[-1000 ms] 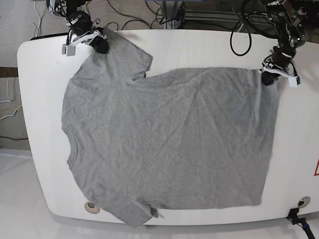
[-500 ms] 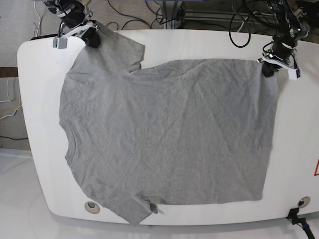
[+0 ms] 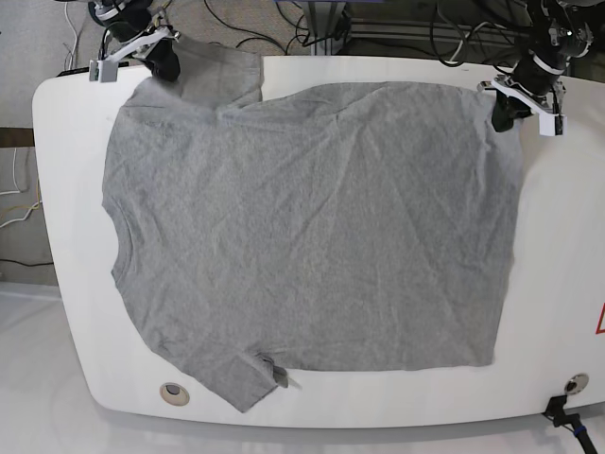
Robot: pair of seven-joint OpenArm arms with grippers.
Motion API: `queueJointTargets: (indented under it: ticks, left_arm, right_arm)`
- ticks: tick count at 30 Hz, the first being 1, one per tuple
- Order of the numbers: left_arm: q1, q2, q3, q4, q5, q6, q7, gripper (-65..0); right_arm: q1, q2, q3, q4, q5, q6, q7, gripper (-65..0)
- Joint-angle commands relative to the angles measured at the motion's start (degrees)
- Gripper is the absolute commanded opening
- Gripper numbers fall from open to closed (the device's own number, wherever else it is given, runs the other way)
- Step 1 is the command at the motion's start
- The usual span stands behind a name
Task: Fold the T-shirt properly
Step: 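Lift the shirt edge with both grippers and fold it over toward the hem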
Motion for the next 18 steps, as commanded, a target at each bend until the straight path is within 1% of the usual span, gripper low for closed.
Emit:
queueJointTargets:
  ticks: [1,5,7,11,15,18]
  left_arm:
    - [-1.3,-0.5,-0.5,1.9,-1.1,-1.2,-1.3,-65.0]
    - [-4.6,-0.5,-0.6,2.2,-1.1,-1.7,-1.3,-65.0]
    - [-6.5,-0.5,-0.6,2.2,-1.1,-1.4,-1.3,-65.0]
    - [-10.4,-0.4,-0.6,2.2,-1.1,-1.1,-1.2,-65.0]
    - [-14.2,-0.4,-0.5,1.9,-1.2,3.0,-1.2,-65.0]
    - [-17.3,-0.4,-0.3,1.5,-0.9,3.5,-1.2,-65.0]
  right_arm:
    - [0.7,2.1,0.4,1.1,1.2,0.9,1.0,-65.0]
    - [4.7,2.7,0.3,1.1,1.3,0.9,1.0,-65.0]
    - [6.5,3.6,0.3,1.1,1.3,0.9,0.9,-65.0]
    - [10.1,3.8,0.3,1.0,1.2,0.9,0.9,-65.0]
    - [14.4,5.3,0.0,-0.1,1.1,0.9,0.8,-65.0]
    - [17.8,5.4,0.0,-2.1,0.4,0.9,0.7,-65.0]
